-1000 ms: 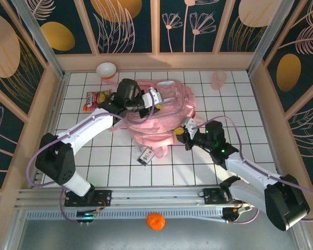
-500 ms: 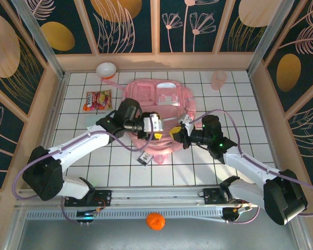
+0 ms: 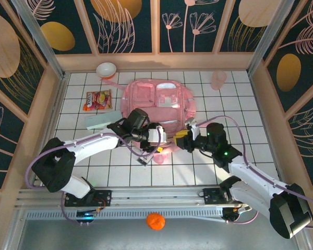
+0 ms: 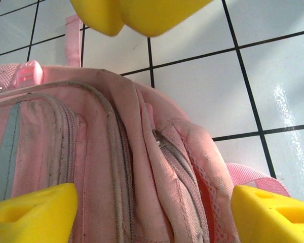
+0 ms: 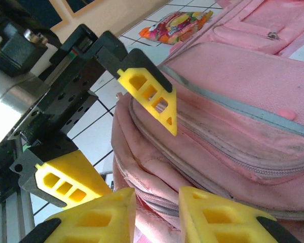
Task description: Pack the student bag
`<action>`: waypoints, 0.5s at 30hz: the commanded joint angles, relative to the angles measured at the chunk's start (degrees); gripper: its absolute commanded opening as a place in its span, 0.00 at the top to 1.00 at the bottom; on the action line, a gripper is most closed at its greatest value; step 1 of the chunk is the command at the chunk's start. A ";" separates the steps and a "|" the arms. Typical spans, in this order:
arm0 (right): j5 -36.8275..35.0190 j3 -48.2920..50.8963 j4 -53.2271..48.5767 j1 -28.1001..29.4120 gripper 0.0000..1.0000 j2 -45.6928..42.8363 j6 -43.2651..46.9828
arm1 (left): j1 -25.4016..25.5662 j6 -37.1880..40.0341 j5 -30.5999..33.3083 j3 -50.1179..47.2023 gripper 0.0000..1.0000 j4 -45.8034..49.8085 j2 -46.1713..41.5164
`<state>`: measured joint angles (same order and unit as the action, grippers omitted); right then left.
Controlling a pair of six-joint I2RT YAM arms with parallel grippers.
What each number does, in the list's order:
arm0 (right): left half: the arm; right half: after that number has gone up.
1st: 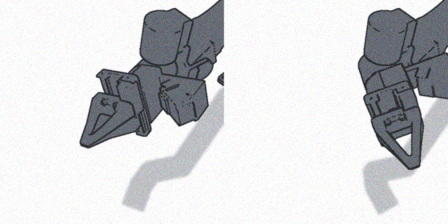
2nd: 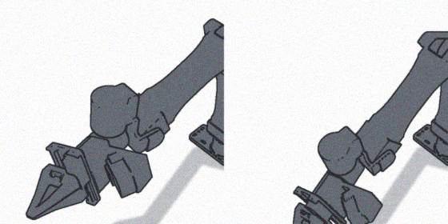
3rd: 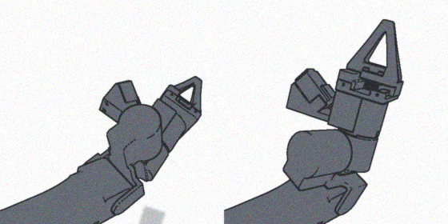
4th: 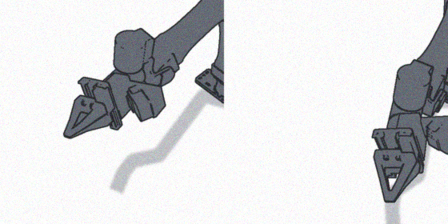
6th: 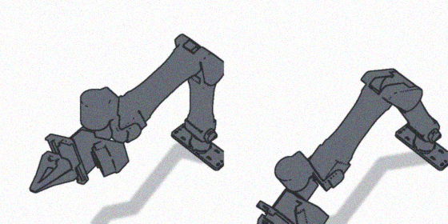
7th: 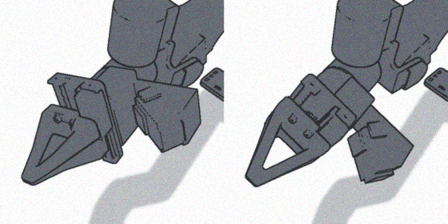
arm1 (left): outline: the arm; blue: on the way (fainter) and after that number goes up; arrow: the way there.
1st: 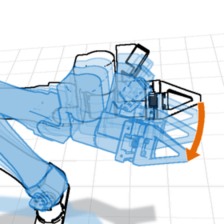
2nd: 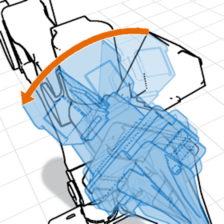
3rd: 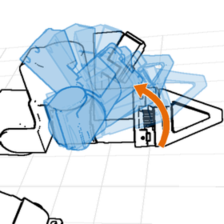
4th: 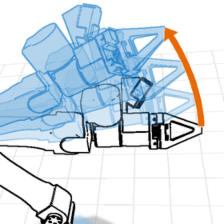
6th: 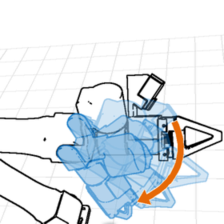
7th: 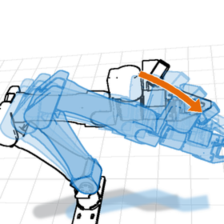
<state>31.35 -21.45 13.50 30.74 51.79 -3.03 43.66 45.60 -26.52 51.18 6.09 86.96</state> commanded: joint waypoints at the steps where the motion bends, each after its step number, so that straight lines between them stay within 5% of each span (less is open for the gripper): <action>1: -1.50 0.97 1.09 0.28 0.71 -0.76 -2.04 | 0.35 -1.00 2.85 -1.62 0.31 -3.35 2.84; 8: -8.38 0.03 -2.33 0.22 0.64 -0.67 -10.48 | 0.40 -4.21 4.27 -1.64 0.53 -4.22 5.33; 11: -11.03 -0.98 -4.47 -0.02 0.60 -0.46 -16.11 | 0.42 -5.53 4.22 -1.78 0.77 -4.38 4.66; 12: -11.96 -1.54 -5.80 -0.15 0.59 -0.20 -18.30 | 0.42 -6.45 3.98 -1.79 0.95 -4.73 3.97; 15: -13.36 -4.31 -11.10 -0.59 0.53 1.18 -22.62 | 0.30 -9.01 1.26 -2.21 1.00 -6.71 0.12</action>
<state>21.34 -22.28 7.22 30.55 52.16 -19.03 44.16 39.75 -23.38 49.65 2.68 91.37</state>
